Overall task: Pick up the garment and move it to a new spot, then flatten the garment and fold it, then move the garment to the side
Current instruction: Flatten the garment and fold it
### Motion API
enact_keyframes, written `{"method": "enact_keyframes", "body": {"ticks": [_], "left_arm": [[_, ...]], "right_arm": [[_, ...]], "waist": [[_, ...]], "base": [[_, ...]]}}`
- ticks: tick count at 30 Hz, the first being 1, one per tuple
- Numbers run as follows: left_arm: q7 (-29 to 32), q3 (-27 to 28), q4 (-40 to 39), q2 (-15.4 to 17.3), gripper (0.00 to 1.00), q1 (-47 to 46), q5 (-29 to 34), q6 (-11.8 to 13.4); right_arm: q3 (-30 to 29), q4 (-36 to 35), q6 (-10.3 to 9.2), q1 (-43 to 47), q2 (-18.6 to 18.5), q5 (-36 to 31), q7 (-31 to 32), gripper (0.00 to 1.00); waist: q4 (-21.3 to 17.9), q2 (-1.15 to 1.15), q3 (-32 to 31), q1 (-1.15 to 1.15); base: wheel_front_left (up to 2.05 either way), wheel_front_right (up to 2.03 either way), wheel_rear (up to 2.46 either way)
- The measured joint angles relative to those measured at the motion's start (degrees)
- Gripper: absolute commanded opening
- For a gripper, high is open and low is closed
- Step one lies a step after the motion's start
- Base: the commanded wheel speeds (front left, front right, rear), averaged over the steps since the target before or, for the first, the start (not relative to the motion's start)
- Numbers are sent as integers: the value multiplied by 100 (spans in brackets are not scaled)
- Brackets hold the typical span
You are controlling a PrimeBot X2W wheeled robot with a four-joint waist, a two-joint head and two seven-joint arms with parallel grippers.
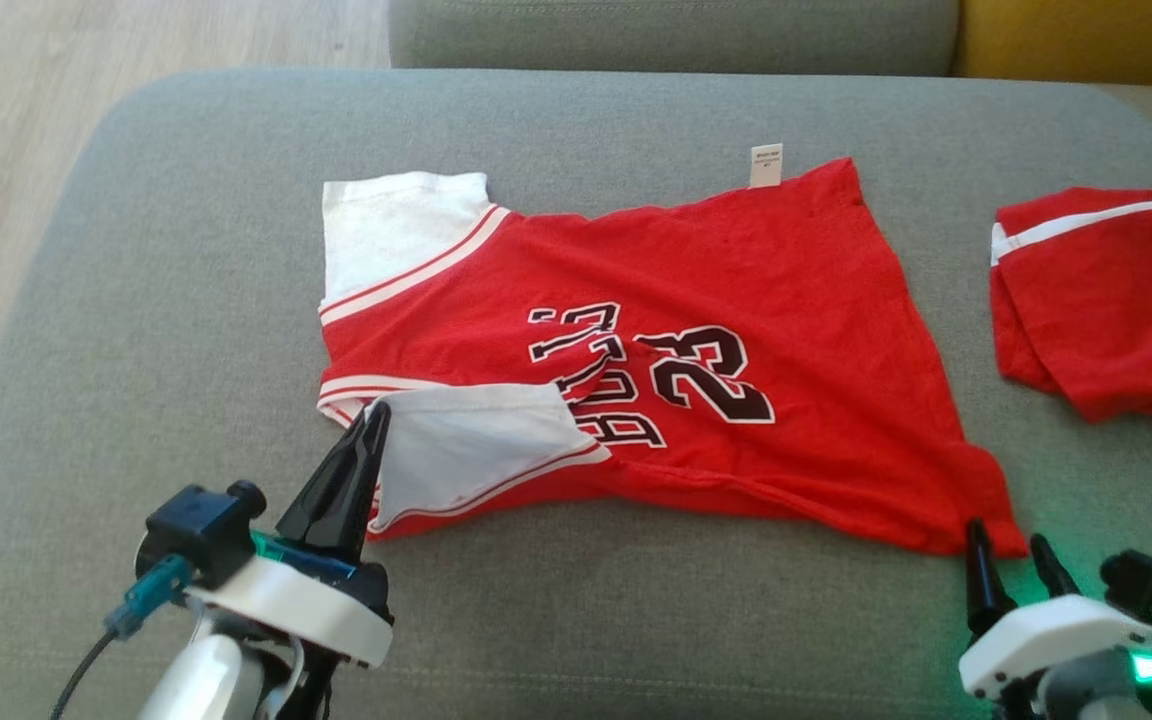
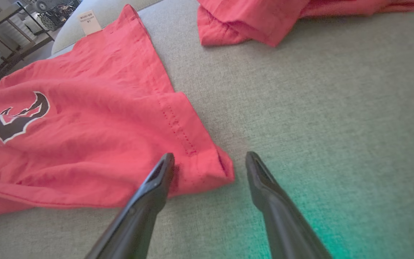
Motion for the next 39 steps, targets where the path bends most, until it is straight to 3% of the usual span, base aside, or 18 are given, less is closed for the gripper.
{"method": "enact_keyframes", "body": {"ticks": [5, 7, 18, 32, 39], "left_arm": [[0, -18, -12, -4, 0, -159, -3, 0], [0, -22, -25, -3, 0, -227, -7, 0], [0, 23, -133, 5, 0, -252, -5, 0], [-3, 369, -982, 196, 0, -943, 238, 1], [70, 389, -1534, 412, 0, -1413, 432, 5]], "right_arm": [[20, 97, 0, -207, -1, -43, 110, 100], [63, 131, 0, -274, -3, -41, 181, 0], [324, -343, 0, -293, -151, -566, 324, 0], [1455, -2409, 0, -1431, -1661, -598, 587, 0], [1649, -3138, 0, -1908, -2306, -638, 1067, 0]], "waist": [[39, 0, 119, 0], [51, 0, 159, 0], [-4, 0, 143, 0], [-120, 0, -231, 0], [-107, 0, -432, 0]], "base": [[0, 0, 0], [0, 0, 0], [0, 0, 0], [0, 0, 0], [0, 0, 0]]}}
